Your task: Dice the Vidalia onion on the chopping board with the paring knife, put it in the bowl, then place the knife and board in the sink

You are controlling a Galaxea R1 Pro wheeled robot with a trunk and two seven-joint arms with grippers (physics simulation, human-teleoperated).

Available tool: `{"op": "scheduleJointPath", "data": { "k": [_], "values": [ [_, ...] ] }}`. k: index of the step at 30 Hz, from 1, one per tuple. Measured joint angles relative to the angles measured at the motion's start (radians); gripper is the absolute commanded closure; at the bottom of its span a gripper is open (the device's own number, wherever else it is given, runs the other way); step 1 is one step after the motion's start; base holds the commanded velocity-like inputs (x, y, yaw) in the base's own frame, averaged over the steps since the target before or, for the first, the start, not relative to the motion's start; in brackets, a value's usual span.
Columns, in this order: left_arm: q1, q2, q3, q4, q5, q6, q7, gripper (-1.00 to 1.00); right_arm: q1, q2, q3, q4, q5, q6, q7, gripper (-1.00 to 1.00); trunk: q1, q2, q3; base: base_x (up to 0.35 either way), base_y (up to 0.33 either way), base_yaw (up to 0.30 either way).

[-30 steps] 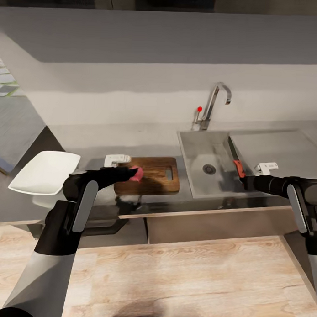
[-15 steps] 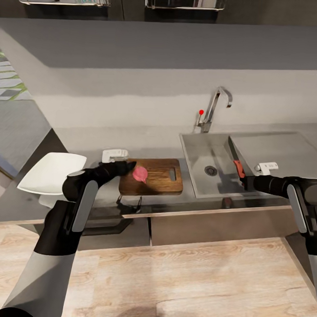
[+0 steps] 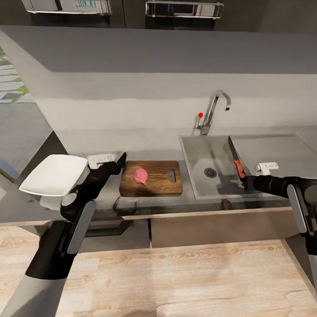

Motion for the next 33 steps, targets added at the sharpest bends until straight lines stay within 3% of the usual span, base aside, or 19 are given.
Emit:
{"op": "scheduleJointPath", "data": {
  "k": [4, 8, 11, 13, 17, 18, 19, 22, 24, 26, 28, 33],
  "values": [
    [0.064, 0.011, -0.004, 0.0, 0.0, -0.103, -0.019, -1.0, 0.0, 0.0, 0.0, 0.0, 0.0, -0.001, -0.001, 1.0, 0.0, 0.0, 0.003, 0.0, 0.0, 0.0],
    [0.097, 0.027, -0.012, 0.0, 0.0, -0.142, -0.077, -1.0, 0.0, 0.0, 0.001, 0.0, 0.003, 0.0, -0.008, 1.0, 0.0, 0.0, 0.003, 0.0, 0.0, 0.0],
    [0.107, 0.033, -0.015, 0.0, 0.0, -0.145, -0.118, -1.0, 0.0, 0.0, 0.001, 0.0, 0.006, -0.001, -0.06, 1.0, 0.0, 0.0, 0.003, 0.0, 0.0, 0.0],
    [0.109, 0.034, -0.019, 0.001, 0.0, -0.118, -0.128, -1.0, 0.0, 0.0, 0.001, 0.0, 0.004, -0.001, -0.1, 1.0, 0.0, 0.0, 0.003, 0.0, 0.0, 0.0],
    [0.111, 0.036, -0.013, 0.0, 0.002, 0.047, -0.138, -1.0, 0.0, 0.002, 0.007, 0.0, 0.003, 0.0, -0.151, 1.0, 0.0, 0.0, 0.003, 0.0, 0.0, 0.0],
    [0.111, 0.036, -0.011, 0.0, 0.003, 0.078, -0.138, -1.0, 0.001, 0.004, 0.017, 0.0, 0.002, -0.001, -0.157, 1.0, 0.0, 0.0, 0.003, 0.0, 0.0, 0.0],
    [0.111, 0.036, -0.01, 0.0, 0.004, 0.114, -0.139, -1.0, 0.008, 0.01, 0.058, -0.001, -0.005, -0.002, -0.163, 1.0, 0.0, 0.0, 0.003, 0.0, 0.0, 0.0],
    [0.112, 0.022, -0.02, 0.0, 0.004, 0.123, -0.138, -1.0, 0.012, 0.019, 0.081, -0.001, 0.004, -0.005, -0.186, 1.0, 0.0, 0.0, 0.003, 0.0, 0.0, 0.0],
    [0.112, 0.003, -0.047, 0.0, 0.003, 0.124, -0.133, -1.0, 0.015, 0.03, 0.091, -0.001, 0.005, -0.007, -0.239, 1.0, 0.0, 0.0, 0.003, 0.0, 0.0, 0.0],
    [0.112, -0.008, -0.082, 0.001, 0.003, 0.124, -0.126, -1.0, 0.02, 0.045, 0.102, -0.001, 0.004, -0.013, -0.313, 1.0, 0.0, 0.0, 0.003, 0.0, 0.0, 0.0],
    [0.112, -0.016, -0.114, 0.001, 0.002, 0.125, -0.109, -1.0, 0.032, 0.067, 0.141, -0.001, 0.001, -0.057, -0.421, 1.0, 0.0, 0.0, 0.003, 0.0, 0.0, 0.0],
    [0.112, -0.017, -0.121, 0.002, 0.002, 0.126, -0.088, -1.0, 0.065, 0.077, 0.176, -0.001, 0.001, -0.151, -0.472, 1.0, 0.0, 0.0, 0.003, 0.0, 0.0, 0.0]
  ]
}}
